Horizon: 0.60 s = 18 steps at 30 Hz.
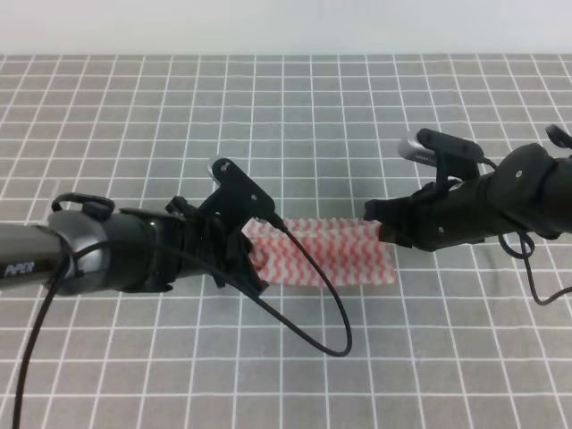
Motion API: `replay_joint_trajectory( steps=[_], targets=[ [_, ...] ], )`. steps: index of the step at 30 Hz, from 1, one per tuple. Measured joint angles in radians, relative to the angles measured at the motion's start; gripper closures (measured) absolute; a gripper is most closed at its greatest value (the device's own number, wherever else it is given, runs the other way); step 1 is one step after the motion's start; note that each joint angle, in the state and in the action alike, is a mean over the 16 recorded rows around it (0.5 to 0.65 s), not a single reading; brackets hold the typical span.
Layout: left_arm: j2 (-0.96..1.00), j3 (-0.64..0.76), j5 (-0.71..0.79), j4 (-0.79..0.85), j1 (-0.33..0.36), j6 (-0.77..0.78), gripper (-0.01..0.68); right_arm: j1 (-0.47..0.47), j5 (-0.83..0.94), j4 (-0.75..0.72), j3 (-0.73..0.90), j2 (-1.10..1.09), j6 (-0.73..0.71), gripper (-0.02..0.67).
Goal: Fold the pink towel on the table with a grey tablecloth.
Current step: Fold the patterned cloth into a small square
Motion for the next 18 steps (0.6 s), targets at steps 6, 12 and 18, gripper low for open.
replay_joint_trajectory(
  steps=[6,12,18],
  targets=[
    [-0.006,-0.001,-0.01,-0.005,0.0,-0.007,0.469,0.0,-0.024,0.0,-0.001,0.002,0.0,0.496],
    [-0.034,-0.003,-0.033,-0.003,0.0,-0.014,0.381,0.0,-0.029,0.0,-0.012,0.0,-0.001,0.424],
    [-0.109,-0.002,-0.095,-0.002,0.0,-0.08,0.405,0.0,0.029,-0.001,-0.042,-0.001,-0.002,0.44]
  ],
)
